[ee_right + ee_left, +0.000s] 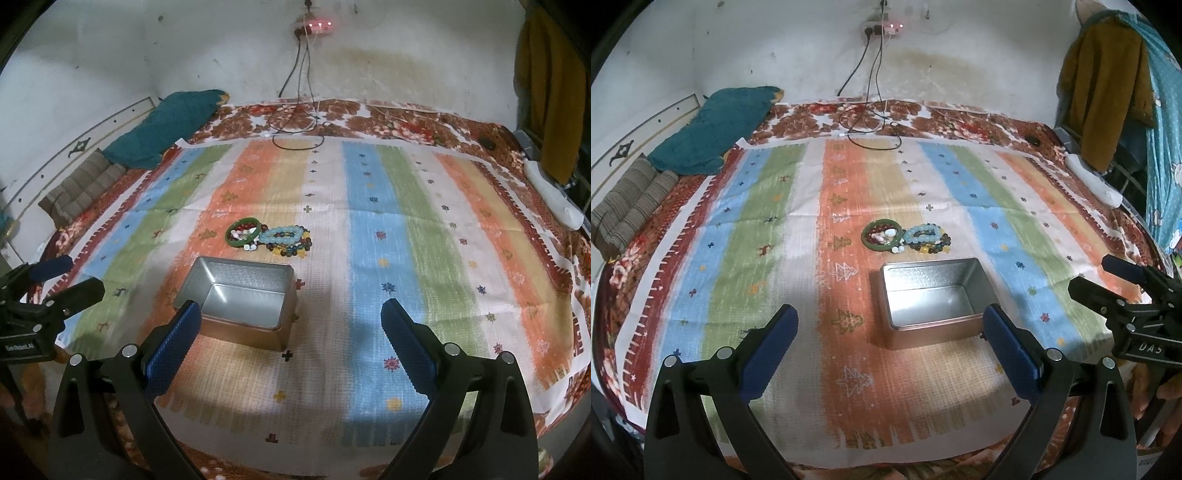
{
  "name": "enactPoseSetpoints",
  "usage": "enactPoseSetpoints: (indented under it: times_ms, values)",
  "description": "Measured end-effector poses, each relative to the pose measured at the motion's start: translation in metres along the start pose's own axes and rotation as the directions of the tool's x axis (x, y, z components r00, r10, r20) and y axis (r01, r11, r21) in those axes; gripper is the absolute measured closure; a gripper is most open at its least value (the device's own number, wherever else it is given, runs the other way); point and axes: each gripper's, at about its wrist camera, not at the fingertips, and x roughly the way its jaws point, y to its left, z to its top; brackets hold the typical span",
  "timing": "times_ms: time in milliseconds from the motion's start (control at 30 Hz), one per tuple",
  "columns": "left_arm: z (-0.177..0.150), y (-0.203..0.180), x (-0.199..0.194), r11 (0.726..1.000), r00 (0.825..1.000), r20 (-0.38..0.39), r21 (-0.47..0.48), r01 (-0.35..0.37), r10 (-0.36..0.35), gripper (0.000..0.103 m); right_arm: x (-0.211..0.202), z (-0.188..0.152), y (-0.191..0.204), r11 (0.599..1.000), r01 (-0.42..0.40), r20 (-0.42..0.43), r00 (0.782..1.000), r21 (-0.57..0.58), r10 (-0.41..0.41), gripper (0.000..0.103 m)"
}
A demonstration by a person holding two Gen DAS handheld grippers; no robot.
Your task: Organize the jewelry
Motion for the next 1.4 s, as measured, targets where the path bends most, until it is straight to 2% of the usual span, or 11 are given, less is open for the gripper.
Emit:
enactPoseSetpoints:
  times_ms: [400, 900, 1400]
  values:
    - [0.004, 0.004, 0.006, 1.0, 1.0, -0.002, -0.023, -0.008, 0.008, 0.006, 0.008, 0.005, 0.0, 1.0, 0.004, -0.016, 1.0, 0.0, -0.004, 0.004]
    - [0.02, 0.012, 0.023, 0.999, 1.0, -0.02, -0.036, -0.016, 0.016, 0.006, 0.027, 0.034, -0.004, 1.0, -0.004, -0.037, 0.999, 0.015, 0.005, 0.004]
    - [0.055, 0.016, 0.056, 0.996, 0.994, -0.057, -0.01, -0.093, 0.092, 0.006, 0.059, 0.066, -0.009, 1.0, 0.014, -0.076, 0.997, 0.016, -0.012, 0.004]
